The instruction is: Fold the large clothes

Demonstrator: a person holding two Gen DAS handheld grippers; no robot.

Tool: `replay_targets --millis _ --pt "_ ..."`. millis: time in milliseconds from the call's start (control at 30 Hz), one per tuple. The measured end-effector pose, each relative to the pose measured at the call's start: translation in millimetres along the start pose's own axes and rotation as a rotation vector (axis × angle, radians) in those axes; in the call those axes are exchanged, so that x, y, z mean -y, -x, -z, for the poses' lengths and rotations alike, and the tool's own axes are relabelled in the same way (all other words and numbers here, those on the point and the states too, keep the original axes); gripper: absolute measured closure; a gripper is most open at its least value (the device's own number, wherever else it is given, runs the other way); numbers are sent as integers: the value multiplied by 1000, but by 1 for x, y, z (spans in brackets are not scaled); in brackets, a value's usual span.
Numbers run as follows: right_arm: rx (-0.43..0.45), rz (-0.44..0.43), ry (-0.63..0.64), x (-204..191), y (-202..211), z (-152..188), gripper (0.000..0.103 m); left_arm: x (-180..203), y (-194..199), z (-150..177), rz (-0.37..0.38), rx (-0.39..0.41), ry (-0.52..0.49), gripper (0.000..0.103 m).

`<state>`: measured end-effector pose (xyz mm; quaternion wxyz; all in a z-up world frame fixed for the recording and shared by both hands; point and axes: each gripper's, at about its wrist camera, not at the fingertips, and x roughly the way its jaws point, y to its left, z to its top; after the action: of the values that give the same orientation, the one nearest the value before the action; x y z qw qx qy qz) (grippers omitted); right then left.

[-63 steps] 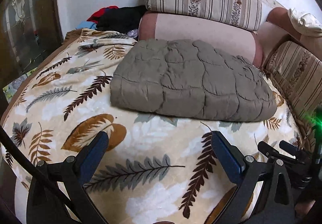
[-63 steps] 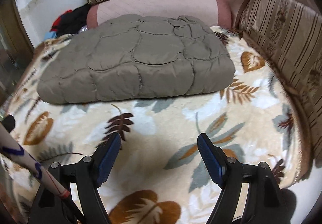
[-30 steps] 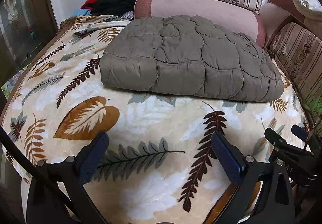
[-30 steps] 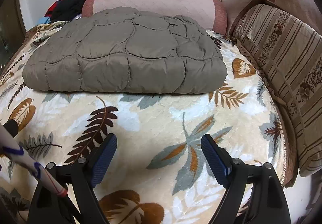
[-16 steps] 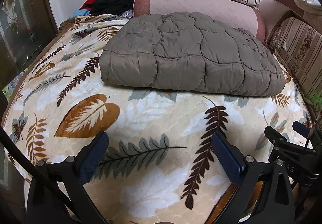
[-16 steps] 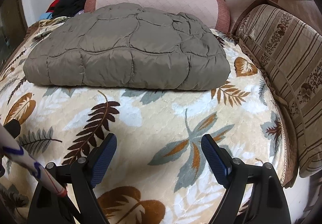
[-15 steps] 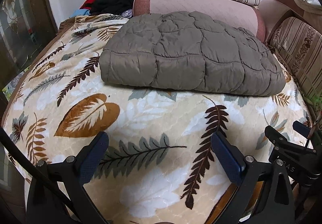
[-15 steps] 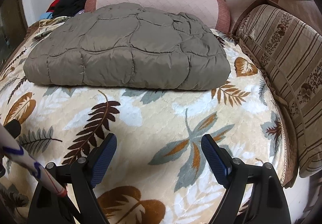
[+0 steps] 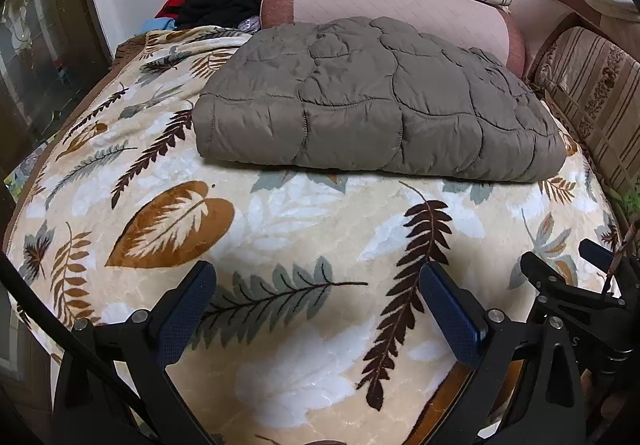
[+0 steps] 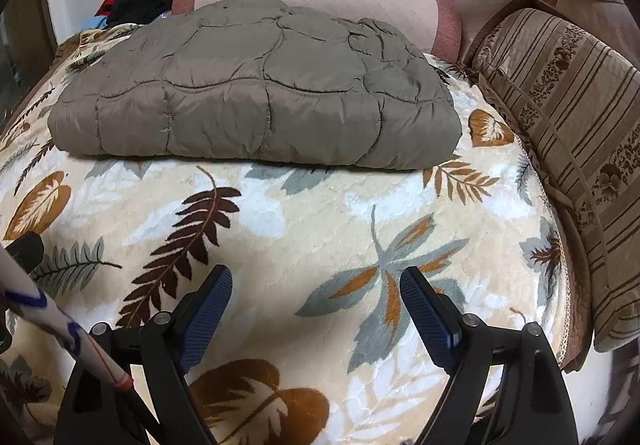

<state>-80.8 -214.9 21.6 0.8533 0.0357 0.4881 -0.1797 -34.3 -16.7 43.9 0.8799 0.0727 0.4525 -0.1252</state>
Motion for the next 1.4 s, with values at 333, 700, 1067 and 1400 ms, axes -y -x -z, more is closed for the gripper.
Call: replay_targets --millis 333,700,1067,1400 --pt "-10 1 5 -1 -3 4 14 3 -3 3 8 -15 -4 2" --pt "-10 3 9 -2 -3 6 14 5 -6 6 12 -23 -9 2" --pt "-10 2 10 -2 -4 7 14 6 -10 8 14 -37 -11 2" --pt "-19 -1 21 -3 -11 9 14 7 -13 10 17 -48 -13 2"
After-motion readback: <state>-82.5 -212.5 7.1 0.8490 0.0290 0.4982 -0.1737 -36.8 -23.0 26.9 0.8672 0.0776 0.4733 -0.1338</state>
